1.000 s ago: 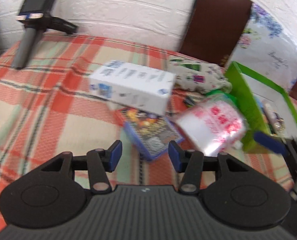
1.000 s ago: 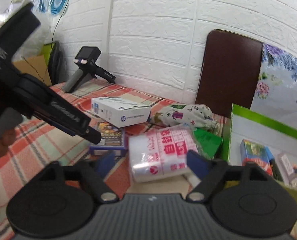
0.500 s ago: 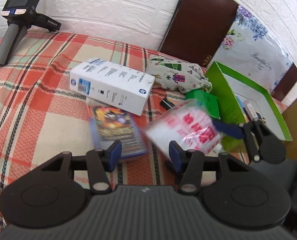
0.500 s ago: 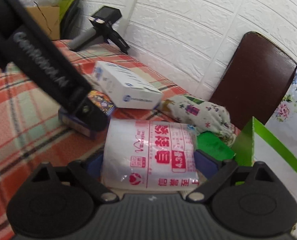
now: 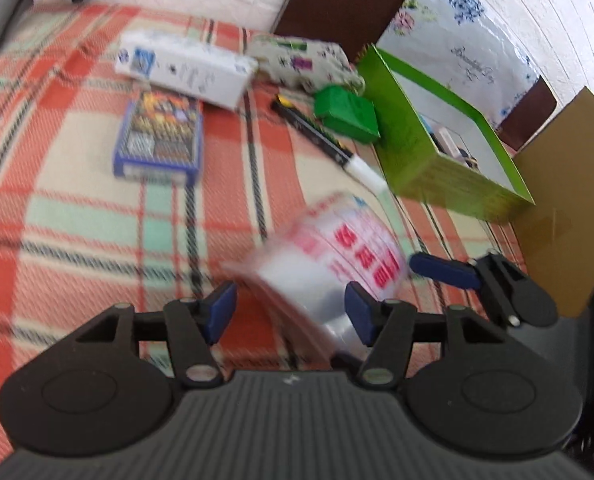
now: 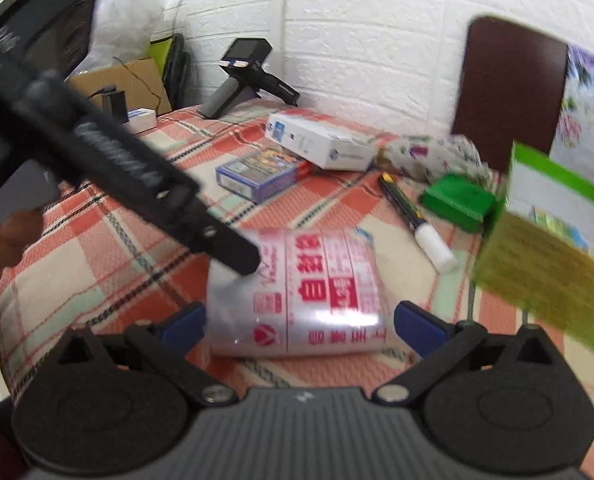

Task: Organize objects
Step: 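Carry the bag pack into the green box and open the left gripper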

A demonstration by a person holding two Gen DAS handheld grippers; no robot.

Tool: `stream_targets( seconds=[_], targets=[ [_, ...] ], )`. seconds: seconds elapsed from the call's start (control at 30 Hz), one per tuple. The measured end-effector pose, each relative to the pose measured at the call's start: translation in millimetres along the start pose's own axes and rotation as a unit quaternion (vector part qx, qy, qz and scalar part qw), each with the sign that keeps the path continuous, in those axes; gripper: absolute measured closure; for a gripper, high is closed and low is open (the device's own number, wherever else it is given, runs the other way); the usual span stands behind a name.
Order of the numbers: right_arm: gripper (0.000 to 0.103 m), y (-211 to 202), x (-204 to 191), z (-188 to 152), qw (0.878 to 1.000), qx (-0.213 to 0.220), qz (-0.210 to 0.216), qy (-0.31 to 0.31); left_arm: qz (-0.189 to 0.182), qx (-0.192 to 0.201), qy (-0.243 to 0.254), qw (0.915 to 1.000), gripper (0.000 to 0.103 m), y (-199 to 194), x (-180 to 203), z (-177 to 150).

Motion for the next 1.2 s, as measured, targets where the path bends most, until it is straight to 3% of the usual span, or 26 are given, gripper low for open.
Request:
stream_targets(
  seconds=[0.2, 0.27, 0.4, 0.53, 0.63, 0.83, 1.0, 1.1, 1.2],
  targets=[
    [0.001, 11.3, -1.3, -7.4, 0.999, -0.010, 0.027, 0.022, 0.004, 0.000, 0.008, 1.0000, 0.038, 20.3, 10.5, -0.8],
    [0.005, 9.4, -2.1, -6.4, 1.000, 0.001, 0.011, 0.018, 0.011, 0.004, 0.017, 0.9998, 0.041, 22.4, 15.0, 4.2],
    [0.006, -7.5, 12.9, 4.6, 0.998, 0.039, -0.012, 0.041, -0.017, 0.022, 0.027, 0.9993, 0.050, 9.6, 35.3, 30.1],
    [0.006, -31.5, 47.9, 36.3, 0.990, 0.109, -0.072, 0.051, -0.039, 0.053, 0.093, 0.9935, 0.050, 9.6, 80.3, 73.7],
    [0.006, -33.0, 88.1, 51.1, 0.983, 0.128, -0.112, 0.070, -0.048, 0.058, 0.136, 0.9878, 0.050, 32.1, 115.2, 103.5],
    [0.006, -10.6, 181.5, 54.6, 0.971, 0.096, -0.174, 0.133, -0.069, 0.030, 0.189, 0.9791, 0.050, 110.9, 167.4, 142.2],
    [0.005, 11.0, 242.4, 41.0, 0.959, 0.067, -0.215, 0.172, -0.081, 0.002, 0.204, 0.9757, 0.051, 170.5, 190.9, 159.4],
    [0.004, 28.0, 264.5, 34.3, 0.951, 0.050, -0.244, 0.181, -0.072, 0.001, 0.204, 0.9763, 0.052, 195.6, 197.3, 166.0],
    [0.000, 36.7, 278.5, 28.7, 0.940, 0.034, -0.282, 0.189, -0.036, 0.014, 0.210, 0.9769, 0.051, 205.8, 194.3, 171.2]
  ],
)
Point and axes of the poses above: each gripper's, at about its wrist camera, not at the fingertips, and y roughly the way its jaws point, x to its right, z to its top, the point moved 8 cm from there along y, roughly the way its jaws point, and after that the axes turned 13 degrees about -z, right-handed, at the moved point
